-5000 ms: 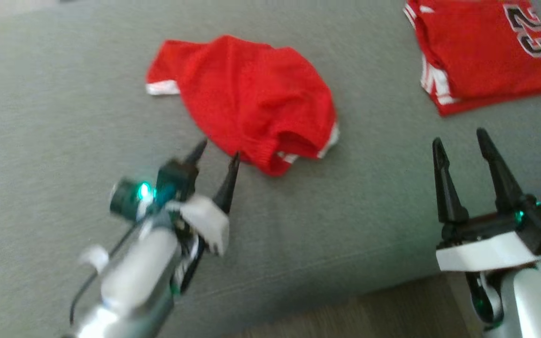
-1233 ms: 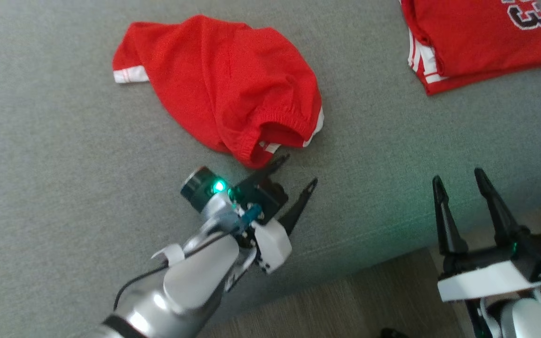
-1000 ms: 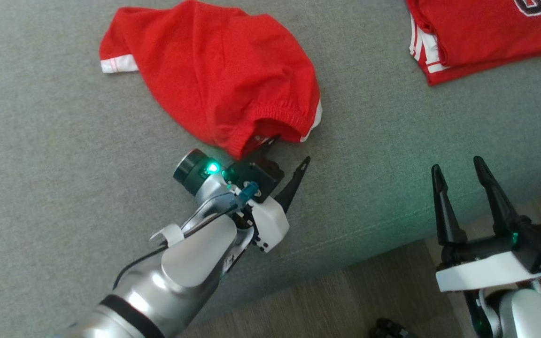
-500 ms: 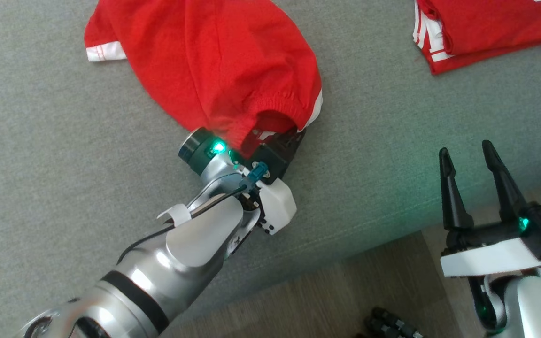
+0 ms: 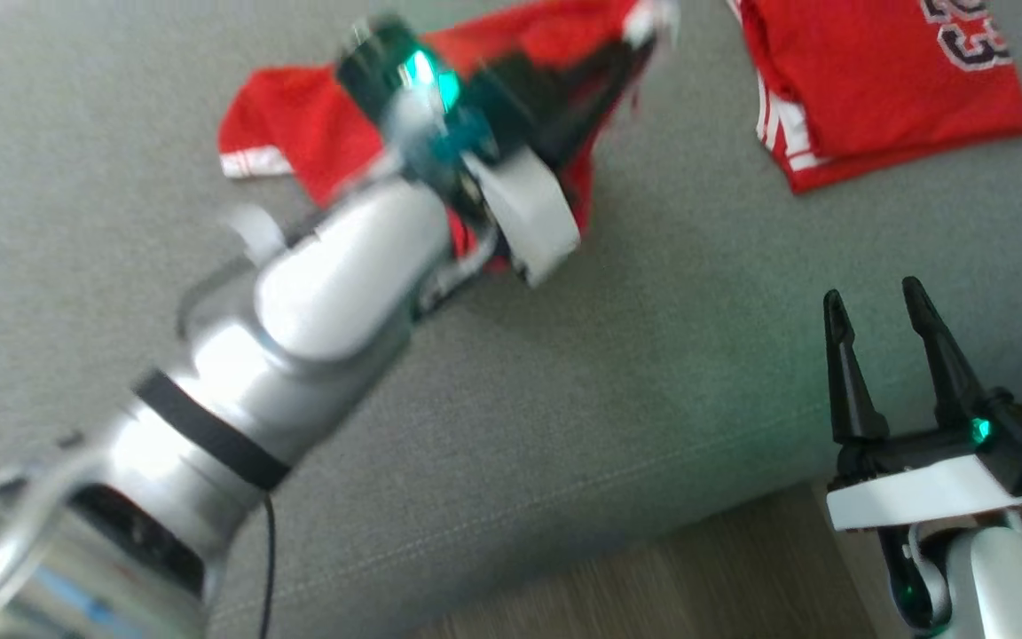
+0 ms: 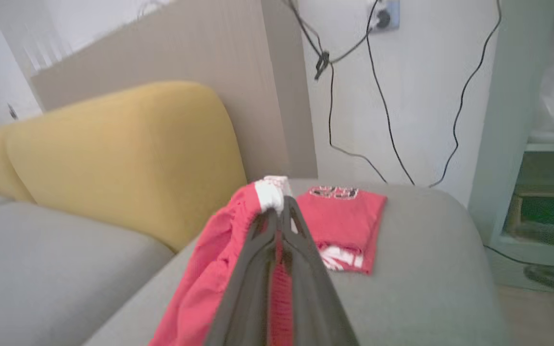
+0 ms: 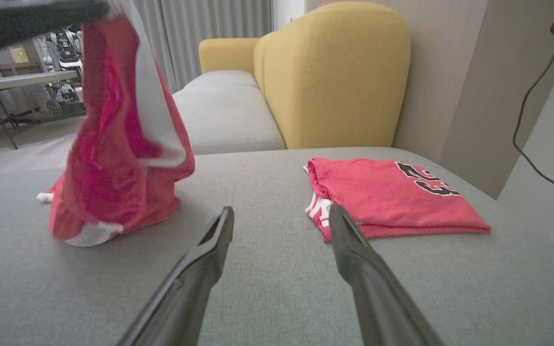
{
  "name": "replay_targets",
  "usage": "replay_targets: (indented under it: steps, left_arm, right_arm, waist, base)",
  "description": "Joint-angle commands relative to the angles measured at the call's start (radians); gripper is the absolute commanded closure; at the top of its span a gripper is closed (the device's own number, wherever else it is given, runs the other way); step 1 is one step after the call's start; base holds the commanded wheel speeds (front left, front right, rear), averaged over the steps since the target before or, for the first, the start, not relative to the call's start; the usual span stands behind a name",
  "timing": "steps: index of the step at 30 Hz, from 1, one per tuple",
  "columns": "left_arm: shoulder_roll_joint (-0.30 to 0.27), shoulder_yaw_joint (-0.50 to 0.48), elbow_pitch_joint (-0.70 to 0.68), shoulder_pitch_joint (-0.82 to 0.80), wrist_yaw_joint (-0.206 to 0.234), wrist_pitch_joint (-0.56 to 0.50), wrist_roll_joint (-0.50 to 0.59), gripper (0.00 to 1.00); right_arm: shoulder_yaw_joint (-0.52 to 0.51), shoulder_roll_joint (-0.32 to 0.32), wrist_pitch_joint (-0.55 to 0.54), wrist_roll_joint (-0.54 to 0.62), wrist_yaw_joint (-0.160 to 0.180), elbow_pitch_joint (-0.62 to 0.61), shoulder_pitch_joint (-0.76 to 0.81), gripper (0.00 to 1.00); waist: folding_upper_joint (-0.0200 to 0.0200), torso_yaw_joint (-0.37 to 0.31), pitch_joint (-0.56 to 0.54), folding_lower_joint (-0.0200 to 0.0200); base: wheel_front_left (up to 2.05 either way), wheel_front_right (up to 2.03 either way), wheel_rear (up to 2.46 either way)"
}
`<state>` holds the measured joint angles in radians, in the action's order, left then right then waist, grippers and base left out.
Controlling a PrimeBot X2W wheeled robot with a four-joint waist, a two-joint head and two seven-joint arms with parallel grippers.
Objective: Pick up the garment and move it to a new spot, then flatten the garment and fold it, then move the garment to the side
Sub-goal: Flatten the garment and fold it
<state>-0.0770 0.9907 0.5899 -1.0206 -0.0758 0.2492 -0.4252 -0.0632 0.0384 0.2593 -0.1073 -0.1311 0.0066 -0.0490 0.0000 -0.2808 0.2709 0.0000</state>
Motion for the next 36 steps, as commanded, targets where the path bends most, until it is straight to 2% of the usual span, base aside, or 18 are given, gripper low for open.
replay_targets:
  steps: [1,5,7,9,12,17,21,25,27,30,33,36]
  left_arm:
    - [-0.042,-0.057,-0.064,-0.082,-0.021,-0.005,-0.037,1.0]
    - [-0.088,-0.084,-0.123,-0.078,-0.036,-0.041,-0.101,1.0]
    - [-0.132,-0.103,-0.179,-0.041,-0.037,-0.058,-0.138,1.0]
    - [-0.189,-0.127,-0.246,0.031,-0.017,-0.072,-0.176,1.0]
    - [-0.297,-0.147,-0.357,0.184,0.044,-0.094,-0.21,1.0]
    - [-0.457,-0.203,-0.494,0.448,0.18,-0.06,-0.251,1.0]
    - [-0.524,-0.243,-0.559,0.589,0.254,-0.035,-0.281,1.0]
    - [-0.549,-0.264,-0.61,0.655,0.288,-0.023,-0.298,1.0]
    - [-0.55,-0.271,-0.633,0.664,0.288,-0.02,-0.309,1.0]
    - [-0.54,-0.269,-0.675,0.638,0.257,-0.036,-0.331,1.0]
    - [-0.518,-0.255,-0.714,0.551,0.2,-0.086,-0.347,1.0]
    - [-0.459,-0.223,-0.728,0.418,0.138,-0.185,-0.372,1.0]
  right_arm:
    - [0.02,0.012,0.002,-0.01,0.0,-0.03,0.007,0.0]
    - [0.009,0.012,0.002,-0.011,0.0,-0.037,0.018,0.0]
    - [0.009,0.012,0.002,-0.005,0.0,-0.043,0.026,0.0]
    - [0.008,0.012,0.002,0.003,0.0,-0.048,0.034,0.0]
    - [0.006,0.012,0.002,0.02,0.0,-0.058,0.042,0.0]
    - [0.001,0.012,0.002,0.048,0.0,-0.062,0.042,0.0]
    - [0.004,0.012,0.002,0.061,0.0,-0.059,0.033,0.0]
    - [0.03,0.012,0.002,0.068,0.0,-0.047,0.029,0.0]
    - [0.034,0.012,0.002,0.068,0.0,-0.043,0.032,0.0]
    - [0.042,0.012,0.002,0.062,0.0,-0.035,0.036,0.0]
    - [0.053,0.012,0.002,0.05,0.0,-0.029,0.034,0.0]
    - [0.059,0.012,0.002,0.037,0.0,-0.024,0.023,0.0]
  waist:
    - [0.0,0.026,-0.063,0.0]
    - [0.0,0.054,-0.086,0.0]
    - [0.0,0.077,-0.095,0.0]
    - [0.0,0.103,-0.099,0.0]
    - [0.0,0.145,-0.097,0.0]
    - [0.0,0.224,-0.095,0.0]
    - [0.0,0.267,-0.104,0.0]
    - [0.0,0.286,-0.117,0.0]
    - [0.0,0.287,-0.123,0.0]
    - [0.0,0.279,-0.133,0.0]
    - [0.0,0.254,-0.137,0.0]
    - [0.0,0.215,-0.137,0.0]
  base:
    - [0.0,0.0,0.0]
    - [0.0,0.0,0.0]
    - [0.0,0.0,0.0]
    - [0.0,0.0,0.0]
    - [0.0,0.0,0.0]
    - [0.0,0.0,0.0]
    - [0.0,0.0,0.0]
    - [0.0,0.0,0.0]
    - [0.0,0.0,0.0]
    - [0.0,0.0,0.0]
    - [0.0,0.0,0.0]
    - [0.0,0.0,0.0]
